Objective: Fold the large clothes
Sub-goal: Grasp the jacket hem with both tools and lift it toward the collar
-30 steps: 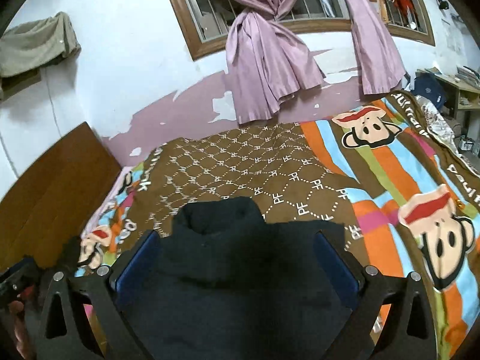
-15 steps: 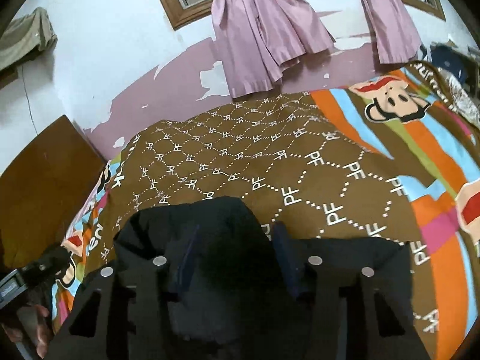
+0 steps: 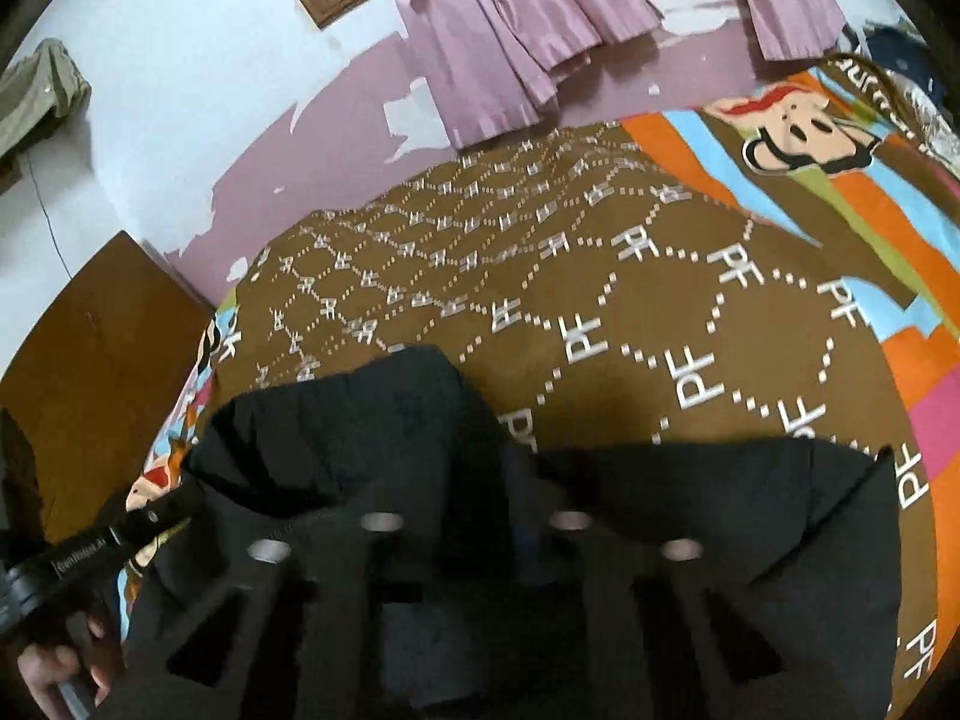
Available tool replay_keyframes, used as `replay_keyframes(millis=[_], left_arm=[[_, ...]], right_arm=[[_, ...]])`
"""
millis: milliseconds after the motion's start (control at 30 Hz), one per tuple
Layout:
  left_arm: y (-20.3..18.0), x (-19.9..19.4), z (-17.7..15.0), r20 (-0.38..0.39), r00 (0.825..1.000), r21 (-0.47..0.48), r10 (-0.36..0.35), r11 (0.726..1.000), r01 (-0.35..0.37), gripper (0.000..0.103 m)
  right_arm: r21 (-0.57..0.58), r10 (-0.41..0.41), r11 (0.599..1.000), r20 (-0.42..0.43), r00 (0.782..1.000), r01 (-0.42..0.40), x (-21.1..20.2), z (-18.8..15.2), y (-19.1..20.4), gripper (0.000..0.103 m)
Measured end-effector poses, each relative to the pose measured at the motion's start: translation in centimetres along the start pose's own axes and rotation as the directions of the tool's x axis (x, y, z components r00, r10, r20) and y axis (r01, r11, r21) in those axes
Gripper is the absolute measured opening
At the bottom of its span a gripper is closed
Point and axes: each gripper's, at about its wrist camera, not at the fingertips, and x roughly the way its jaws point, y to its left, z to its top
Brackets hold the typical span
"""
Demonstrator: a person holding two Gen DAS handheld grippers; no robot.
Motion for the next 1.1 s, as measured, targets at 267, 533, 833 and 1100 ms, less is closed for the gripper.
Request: replay_keyframes(millis=[267,533,833,1100], left_arm=[[1.2,-1.9,-1.6,0.040,0.999,0.067,0.008,0.998,-0.011,0.002],[2.6,-4.2,-5.5,0.062,0.998,0.133,0.015,0.991,-0.023,0.001],[3.3,-6.4,-8.3,0.068,0.997,0.171,0.027,0.985,-0.038,0.000],[6.8,-6.2,-8.4,0.026,0.996,0.080,-0.088,0.993,0.086,0.000]], right_arm=[[0.016,0.069,0.998,-0.029,0.997,-0.069,-0.9,-3.5,-1.0,0.002],[-0.025,0.084,0.996,0.118,0.989,-0.082,-4.0,-3.1,0.3,0.042],[0.023,-0.020,1.000,0.108,0.994,0.017,-2.8,-1.8,-1.6,0.032],[0.022,0.062,0.998,0.042,0.997,-0.063,-1.3,-2.3,-1.1,0.040]])
